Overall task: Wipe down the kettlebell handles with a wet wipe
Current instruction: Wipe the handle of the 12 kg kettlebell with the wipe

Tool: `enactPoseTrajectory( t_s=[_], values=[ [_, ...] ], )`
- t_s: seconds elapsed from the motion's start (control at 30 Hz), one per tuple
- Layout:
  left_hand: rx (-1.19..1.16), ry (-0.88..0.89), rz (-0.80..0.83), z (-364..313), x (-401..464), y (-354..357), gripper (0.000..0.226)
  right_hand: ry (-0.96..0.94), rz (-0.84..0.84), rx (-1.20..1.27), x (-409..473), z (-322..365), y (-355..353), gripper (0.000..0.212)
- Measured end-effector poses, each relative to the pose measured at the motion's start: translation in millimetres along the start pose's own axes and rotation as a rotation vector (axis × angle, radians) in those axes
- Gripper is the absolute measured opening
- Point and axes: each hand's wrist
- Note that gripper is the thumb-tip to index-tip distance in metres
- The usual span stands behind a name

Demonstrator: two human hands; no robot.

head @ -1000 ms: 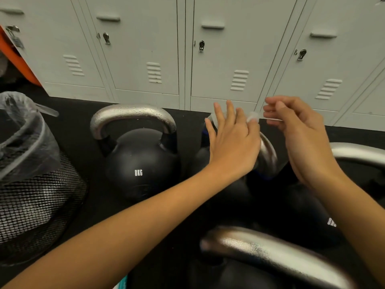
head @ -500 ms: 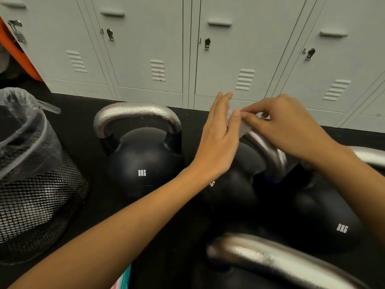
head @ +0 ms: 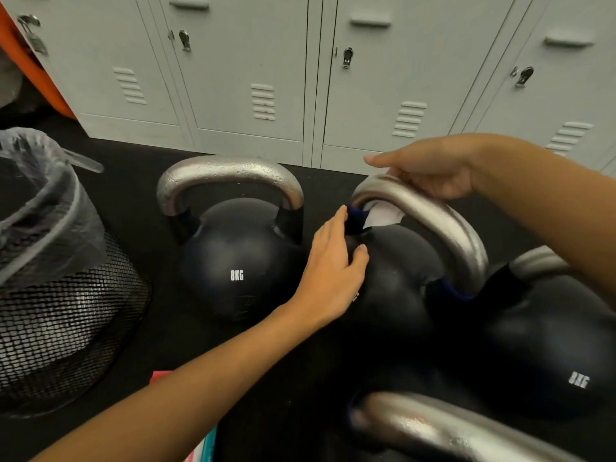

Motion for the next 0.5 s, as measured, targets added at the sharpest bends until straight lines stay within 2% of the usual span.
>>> enactPoseTrajectory(
  t_s=[0.13, 0.33, 0.43, 0.5],
  values=[
    [0.021, -0.005, 0.007, 0.3, 2.2, 1.0, 0.065, 0.080, 0.035, -0.069, 13.0, 14.5, -0.6, 0.061],
    [-0.006, 0.030, -0.013, 0.3, 2.2, 4.3, 0.060, 0.101, -0.026, -0.191, 26.1, 19.3, 16.3, 0.045],
    [-0.009, 0.030, 0.004, 2.0, 2.3, 3.7, 0.059, -0.005, -0.075, -0.228, 18.3, 17.8, 14.6, 0.036],
    [-0.024, 0.034, 0.008, 3.2, 2.8, 1.8, 0.057, -0.179, -0.163, -0.491, 8.2, 15.9, 10.3, 0.034]
  ],
)
Point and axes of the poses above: each hand's wrist, its own x-axis towards the middle knuckle, its own y-axis out of the palm, z = x × y, and after that the axes turned 2 degrees about -y, right-handed
